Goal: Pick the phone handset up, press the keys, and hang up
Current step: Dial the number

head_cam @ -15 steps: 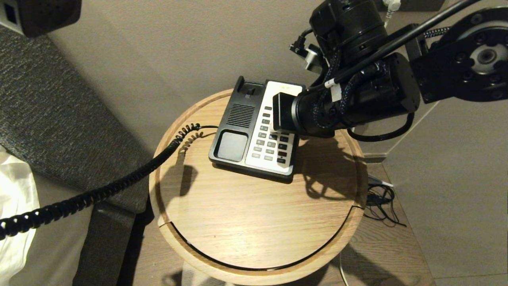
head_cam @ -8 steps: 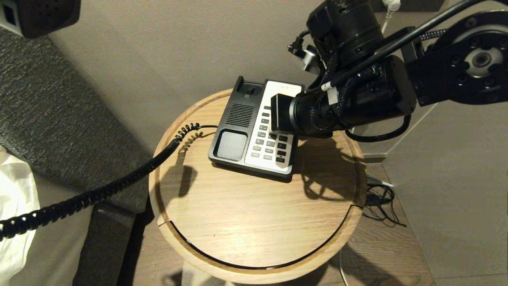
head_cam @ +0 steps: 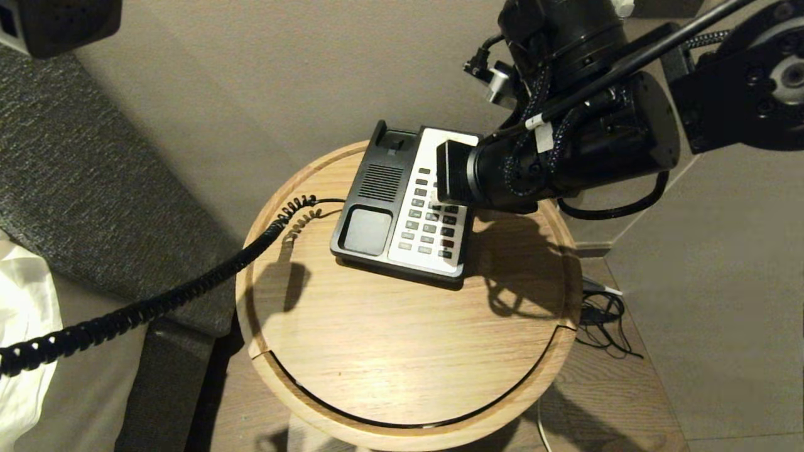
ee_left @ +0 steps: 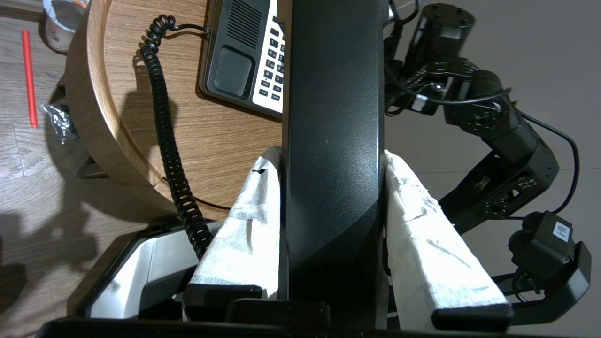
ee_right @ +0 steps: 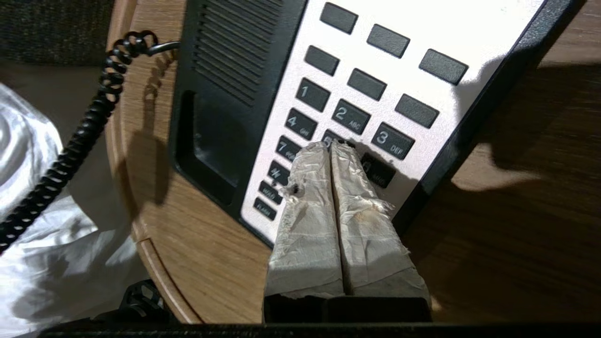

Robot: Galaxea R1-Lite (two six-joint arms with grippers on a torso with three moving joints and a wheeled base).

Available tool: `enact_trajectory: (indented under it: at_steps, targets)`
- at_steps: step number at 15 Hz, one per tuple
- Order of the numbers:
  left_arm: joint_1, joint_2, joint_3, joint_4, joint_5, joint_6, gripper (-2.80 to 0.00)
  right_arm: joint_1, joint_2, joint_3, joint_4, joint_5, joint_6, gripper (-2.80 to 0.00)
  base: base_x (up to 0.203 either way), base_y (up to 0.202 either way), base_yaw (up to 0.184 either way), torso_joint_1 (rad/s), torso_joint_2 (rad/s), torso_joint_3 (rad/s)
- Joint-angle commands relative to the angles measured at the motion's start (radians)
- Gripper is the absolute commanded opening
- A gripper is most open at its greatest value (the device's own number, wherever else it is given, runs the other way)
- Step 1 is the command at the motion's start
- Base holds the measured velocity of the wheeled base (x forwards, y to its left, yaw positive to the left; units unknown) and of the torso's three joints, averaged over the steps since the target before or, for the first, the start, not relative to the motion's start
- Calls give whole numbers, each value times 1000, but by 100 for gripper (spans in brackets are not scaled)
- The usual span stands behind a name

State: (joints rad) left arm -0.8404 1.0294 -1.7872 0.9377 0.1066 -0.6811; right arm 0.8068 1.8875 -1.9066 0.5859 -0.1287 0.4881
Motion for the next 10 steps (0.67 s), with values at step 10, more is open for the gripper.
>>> enact_trajectory:
  at_steps: [10]
  targets:
    - [1, -3, 9, 6, 1, -6, -280, 30, -8, 11, 40, 4, 0, -280, 0, 0, 0, 0, 0, 0]
